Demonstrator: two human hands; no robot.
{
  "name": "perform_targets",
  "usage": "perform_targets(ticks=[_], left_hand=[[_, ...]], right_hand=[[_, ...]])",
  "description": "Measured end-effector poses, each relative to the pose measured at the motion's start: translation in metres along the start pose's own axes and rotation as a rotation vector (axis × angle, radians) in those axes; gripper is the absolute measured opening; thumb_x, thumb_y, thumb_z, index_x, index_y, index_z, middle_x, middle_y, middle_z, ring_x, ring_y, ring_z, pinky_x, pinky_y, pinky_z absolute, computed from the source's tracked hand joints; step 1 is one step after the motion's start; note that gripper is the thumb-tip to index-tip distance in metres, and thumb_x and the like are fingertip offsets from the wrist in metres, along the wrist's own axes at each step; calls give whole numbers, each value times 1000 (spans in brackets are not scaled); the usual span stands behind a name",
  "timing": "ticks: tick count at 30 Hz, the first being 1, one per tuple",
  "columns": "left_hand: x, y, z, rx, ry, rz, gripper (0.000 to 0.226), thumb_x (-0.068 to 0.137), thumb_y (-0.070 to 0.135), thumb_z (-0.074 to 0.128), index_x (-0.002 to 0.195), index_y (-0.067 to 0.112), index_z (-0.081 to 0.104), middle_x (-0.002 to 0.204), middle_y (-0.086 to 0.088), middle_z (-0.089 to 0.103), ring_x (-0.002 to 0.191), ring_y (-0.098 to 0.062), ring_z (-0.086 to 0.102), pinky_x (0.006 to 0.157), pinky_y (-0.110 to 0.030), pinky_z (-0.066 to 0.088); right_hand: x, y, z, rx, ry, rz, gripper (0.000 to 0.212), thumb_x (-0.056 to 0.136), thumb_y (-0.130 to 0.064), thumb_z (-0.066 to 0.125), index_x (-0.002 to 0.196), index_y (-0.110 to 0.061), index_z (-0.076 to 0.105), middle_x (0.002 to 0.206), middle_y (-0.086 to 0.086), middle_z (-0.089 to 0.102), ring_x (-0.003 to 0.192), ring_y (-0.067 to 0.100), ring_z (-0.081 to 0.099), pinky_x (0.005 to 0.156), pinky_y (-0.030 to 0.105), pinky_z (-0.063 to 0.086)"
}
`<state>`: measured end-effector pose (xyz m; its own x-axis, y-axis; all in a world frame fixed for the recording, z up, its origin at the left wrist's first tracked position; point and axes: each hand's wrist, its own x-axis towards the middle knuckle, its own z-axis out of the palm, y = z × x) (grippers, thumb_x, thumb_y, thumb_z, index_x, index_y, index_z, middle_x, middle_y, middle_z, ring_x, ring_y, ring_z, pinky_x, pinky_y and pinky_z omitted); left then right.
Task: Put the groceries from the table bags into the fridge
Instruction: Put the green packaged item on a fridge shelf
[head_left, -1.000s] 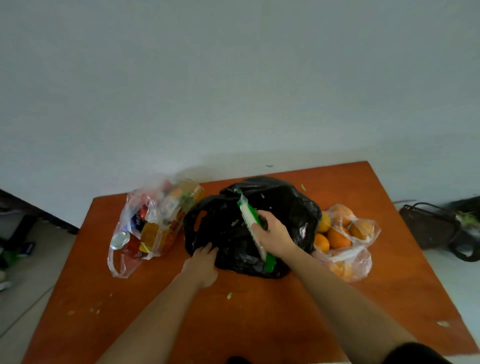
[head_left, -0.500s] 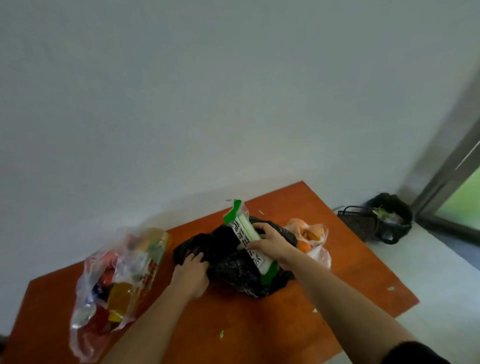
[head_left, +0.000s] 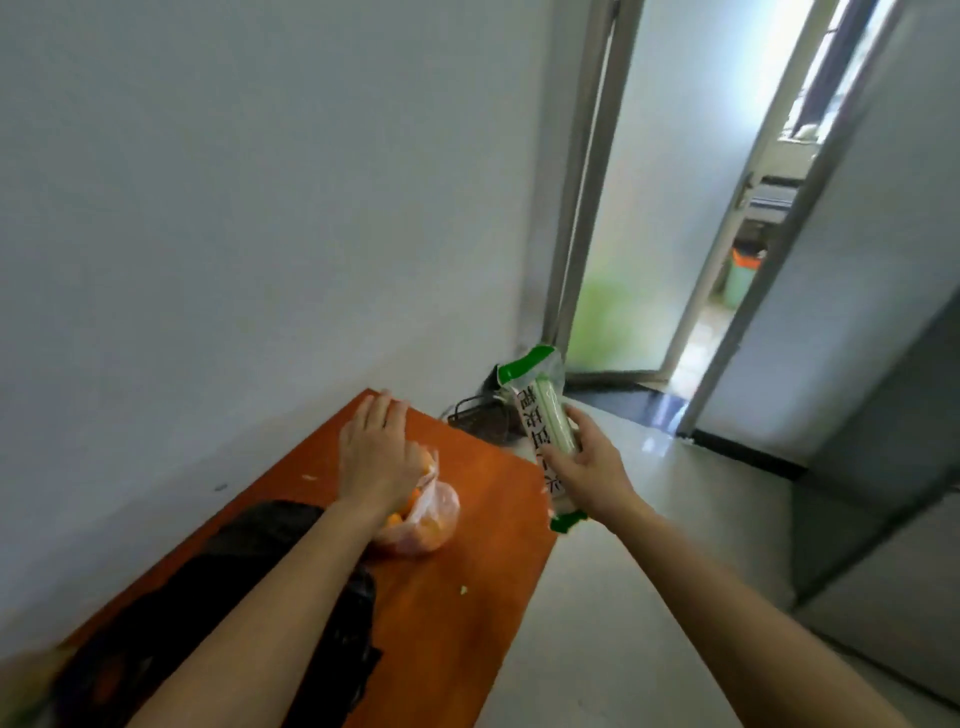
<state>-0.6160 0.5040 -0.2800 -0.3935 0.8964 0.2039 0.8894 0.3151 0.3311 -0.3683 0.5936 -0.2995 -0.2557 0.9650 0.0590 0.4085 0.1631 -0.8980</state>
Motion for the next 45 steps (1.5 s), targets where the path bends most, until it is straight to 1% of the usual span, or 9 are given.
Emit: perform_targets(ticks=[3, 8, 17, 21, 25, 29, 36, 40, 45], left_hand=[[18, 99, -5, -101, 34, 176, 57, 94, 23, 46, 150, 16, 36, 163, -7, 23, 150, -25, 15, 119, -47, 19], [-8, 290, -2, -220, 73, 507, 55, 92, 18, 52, 146, 13, 43, 159, -10, 31, 147, -28, 24, 117, -48, 25], [-157, 611, 63, -371, 25, 868, 55, 92, 26, 57, 145, 17, 43, 159, -8, 30, 147, -27, 25, 117, -47, 28], [-208, 720, 84, -324, -1, 981, 60, 93, 33, 56, 148, 21, 36, 162, -5, 23, 150, -25, 19, 118, -44, 22], [-223, 799, 99, -276, -10, 1064, 64, 93, 37, 55, 151, 21, 32, 164, -5, 18, 151, -24, 14, 120, -44, 18], [-212, 873, 118, -255, 21, 1104, 64, 93, 36, 54, 151, 20, 33, 164, -6, 18, 151, -24, 14, 119, -43, 20], [-160, 1009, 173, -352, 91, 1138, 59, 92, 34, 56, 146, 15, 42, 161, -11, 27, 149, -28, 22, 118, -47, 25], [-110, 1091, 191, -343, 121, 1149, 59, 93, 34, 55, 147, 14, 41, 161, -12, 26, 149, -29, 22, 116, -47, 25], [-49, 1187, 184, -341, 171, 1101, 61, 96, 39, 50, 150, 18, 33, 163, -8, 19, 150, -26, 15, 117, -47, 23]], right_hand=[[-15, 10, -92, -37, 198, -6, 67, 97, -30, 64, 153, -36, 29, 129, -8, 52, 99, 9, 57, 63, 15, 50], [-74, 39, -269, -20, 553, -31, 60, 95, -25, 66, 148, -36, 41, 127, -8, 59, 110, 17, 59, 93, 40, 57], [-248, 151, -556, -14, 929, 67, 57, 88, -21, 68, 141, -32, 52, 118, -9, 70, 100, 13, 70, 87, 44, 61], [-295, 190, -647, -55, 1059, 116, 59, 85, -18, 74, 140, -27, 57, 99, -20, 67, 82, -14, 64, 79, 15, 57], [-302, 215, -713, -61, 1095, 131, 65, 83, -16, 77, 144, -20, 54, 105, -15, 65, 78, -15, 59, 65, -7, 37], [-288, 240, -777, -76, 1079, 100, 67, 84, -17, 77, 146, -22, 51, 108, -16, 62, 93, 2, 64, 76, 1, 44], [-207, 284, -896, -95, 1060, 4, 64, 86, -23, 75, 143, -37, 49, 105, -25, 63, 92, -16, 63, 68, 5, 51], [-139, 286, -977, -102, 1065, -34, 61, 90, -24, 73, 144, -33, 47, 118, -14, 62, 103, 3, 64, 85, 24, 56], [-67, 269, -1083, -198, 1094, -47, 61, 91, -37, 70, 147, -25, 48, 116, -16, 57, 101, 6, 59, 74, 11, 48]])
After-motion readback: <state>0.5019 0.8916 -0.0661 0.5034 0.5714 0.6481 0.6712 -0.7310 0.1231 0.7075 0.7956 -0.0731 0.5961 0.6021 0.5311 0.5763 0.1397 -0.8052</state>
